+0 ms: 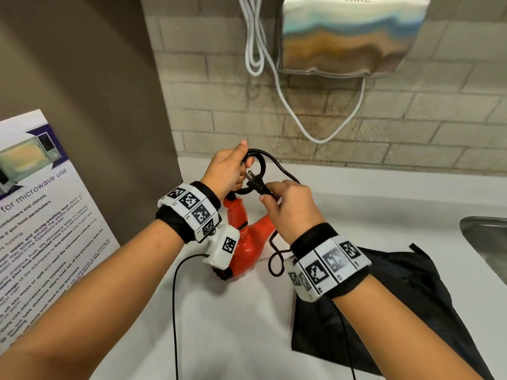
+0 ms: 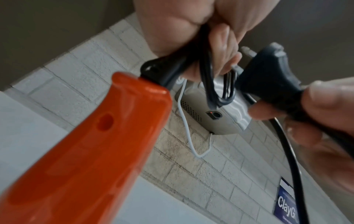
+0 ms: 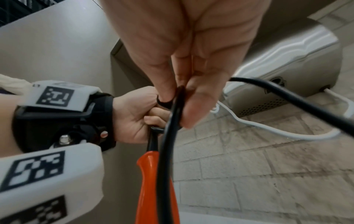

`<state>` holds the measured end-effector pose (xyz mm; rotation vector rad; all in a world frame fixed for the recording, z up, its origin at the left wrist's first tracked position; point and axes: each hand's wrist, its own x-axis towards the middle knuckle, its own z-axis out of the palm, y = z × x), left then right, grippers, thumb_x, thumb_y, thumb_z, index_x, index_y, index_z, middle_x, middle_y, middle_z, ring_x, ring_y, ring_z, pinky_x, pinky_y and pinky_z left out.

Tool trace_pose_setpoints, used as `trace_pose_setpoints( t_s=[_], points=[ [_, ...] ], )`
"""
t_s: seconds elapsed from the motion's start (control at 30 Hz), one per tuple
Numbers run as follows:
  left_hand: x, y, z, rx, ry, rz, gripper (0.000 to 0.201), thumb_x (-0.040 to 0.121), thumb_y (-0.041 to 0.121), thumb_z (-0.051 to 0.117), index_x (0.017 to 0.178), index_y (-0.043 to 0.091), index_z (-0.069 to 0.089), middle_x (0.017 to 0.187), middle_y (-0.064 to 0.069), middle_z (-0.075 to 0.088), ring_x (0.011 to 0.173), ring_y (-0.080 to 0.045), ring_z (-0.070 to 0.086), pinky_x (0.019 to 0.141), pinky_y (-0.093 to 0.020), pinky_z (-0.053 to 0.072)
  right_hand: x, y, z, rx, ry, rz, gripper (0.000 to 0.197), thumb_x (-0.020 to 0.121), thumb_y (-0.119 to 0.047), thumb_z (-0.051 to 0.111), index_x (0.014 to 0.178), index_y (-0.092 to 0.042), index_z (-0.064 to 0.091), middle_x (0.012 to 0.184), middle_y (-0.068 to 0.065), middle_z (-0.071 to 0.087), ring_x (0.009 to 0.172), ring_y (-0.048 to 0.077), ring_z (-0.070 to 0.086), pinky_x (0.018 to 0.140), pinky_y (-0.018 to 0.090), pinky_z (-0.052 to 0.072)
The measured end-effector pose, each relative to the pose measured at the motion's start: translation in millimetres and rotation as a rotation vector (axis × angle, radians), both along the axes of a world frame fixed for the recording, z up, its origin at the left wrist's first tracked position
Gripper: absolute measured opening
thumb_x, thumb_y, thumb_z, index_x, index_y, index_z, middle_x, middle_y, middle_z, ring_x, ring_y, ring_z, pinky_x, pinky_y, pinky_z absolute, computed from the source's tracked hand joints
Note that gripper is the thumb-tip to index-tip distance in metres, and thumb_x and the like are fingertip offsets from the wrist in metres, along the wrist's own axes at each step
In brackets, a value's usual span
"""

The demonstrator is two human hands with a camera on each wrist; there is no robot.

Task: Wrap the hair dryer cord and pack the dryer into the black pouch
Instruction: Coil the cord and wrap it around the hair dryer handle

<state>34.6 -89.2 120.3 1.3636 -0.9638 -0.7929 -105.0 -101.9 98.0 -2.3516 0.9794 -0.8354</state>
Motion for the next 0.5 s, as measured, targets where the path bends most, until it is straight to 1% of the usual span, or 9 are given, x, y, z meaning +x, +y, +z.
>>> trace_pose_setpoints(
  t_s=[0.03, 0.1, 0.17, 0.23, 0.27, 0.3, 0.33, 0.4, 0.5],
  points=[
    [0, 0, 0, 0.002, -0.010, -0.005, 0.048, 0.099, 0.036, 0.031, 0.058, 0.014, 0.042, 0.033, 0.013, 0.023, 0.028, -0.003, 0.017, 0.034, -0.014, 0.014, 1, -1, 0, 0.005, 0.000, -0.014, 0.022, 0.089, -0.020, 0.053, 0.105, -0.010, 0.063, 0.089, 0.010, 0.059, 0.075, 0.015, 0.047, 0.062, 0.017, 0.031],
    [0, 0, 0, -0.003, -0.020, -0.012, 0.048, 0.098, 0.035, 0.033, 0.056, 0.014, 0.042, 0.034, 0.013, 0.023, 0.028, -0.003, 0.017, 0.034, -0.014, 0.014, 4, -5, 1, 0.053, -0.044, -0.062, 0.025, 0.087, -0.020, 0.056, 0.110, -0.010, 0.056, 0.088, 0.010, 0.062, 0.075, 0.017, 0.052, 0.069, 0.025, 0.042],
    [1, -1, -1, -0.017, -0.027, -0.003, 0.048, 0.098, 0.033, 0.035, 0.054, 0.013, 0.042, 0.034, 0.013, 0.023, 0.028, -0.003, 0.018, 0.034, -0.014, 0.013, 6, -8, 1, 0.094, -0.081, -0.103, 0.029, 0.085, -0.020, 0.059, 0.109, -0.011, 0.046, 0.079, 0.005, 0.060, 0.071, 0.018, 0.056, 0.067, 0.028, 0.047],
    [2, -2, -2, -0.034, -0.037, 0.008, 0.049, 0.098, 0.030, 0.036, 0.053, 0.011, 0.044, 0.033, 0.012, 0.024, 0.028, -0.003, 0.018, 0.035, -0.014, 0.013, 8, -8, 1, 0.093, -0.084, -0.116, 0.031, 0.084, -0.021, 0.060, 0.106, -0.012, 0.041, 0.067, -0.001, 0.055, 0.061, 0.010, 0.052, 0.054, 0.017, 0.041],
    [2, -2, -2, -0.038, -0.042, 0.009, 0.049, 0.098, 0.029, 0.036, 0.053, 0.011, 0.045, 0.032, 0.012, 0.025, 0.028, -0.003, 0.018, 0.035, -0.014, 0.013, 8, -7, 1, 0.085, -0.082, -0.120, 0.031, 0.084, -0.022, 0.060, 0.105, -0.012, 0.039, 0.065, -0.002, 0.055, 0.059, 0.009, 0.051, 0.051, 0.014, 0.038],
    [2, -3, -2, -0.039, -0.047, 0.008, 0.049, 0.098, 0.028, 0.036, 0.053, 0.010, 0.046, 0.032, 0.012, 0.025, 0.028, -0.003, 0.018, 0.035, -0.014, 0.013, 9, -6, 1, 0.070, -0.073, -0.132, 0.032, 0.084, -0.023, 0.059, 0.105, -0.012, 0.038, 0.067, 0.000, 0.058, 0.061, 0.012, 0.053, 0.051, 0.018, 0.039],
    [2, -3, -2, -0.039, -0.048, 0.006, 0.048, 0.098, 0.026, 0.036, 0.053, 0.010, 0.046, 0.032, 0.011, 0.026, 0.027, -0.003, 0.018, 0.034, -0.014, 0.013, 9, -6, 1, 0.046, -0.055, -0.156, 0.032, 0.084, -0.026, 0.058, 0.105, -0.013, 0.037, 0.073, 0.003, 0.062, 0.066, 0.018, 0.057, 0.054, 0.025, 0.041],
    [2, -3, -2, -0.034, -0.034, 0.009, 0.047, 0.098, 0.024, 0.036, 0.054, 0.009, 0.046, 0.031, 0.012, 0.026, 0.027, -0.003, 0.018, 0.034, -0.014, 0.013, 11, -7, 4, 0.009, -0.026, -0.207, 0.034, 0.082, -0.028, 0.057, 0.103, -0.016, 0.034, 0.079, 0.006, 0.067, 0.073, 0.026, 0.061, 0.058, 0.028, 0.042],
    [2, -3, -1, -0.030, -0.015, 0.020, 0.047, 0.098, 0.023, 0.036, 0.054, 0.009, 0.045, 0.029, 0.012, 0.025, 0.026, -0.002, 0.018, 0.033, -0.014, 0.013, 15, -11, 7, 0.003, -0.034, -0.208, 0.037, 0.079, -0.029, 0.059, 0.101, -0.018, 0.031, 0.073, 0.007, 0.067, 0.068, 0.027, 0.062, 0.058, 0.032, 0.047]
  ],
)
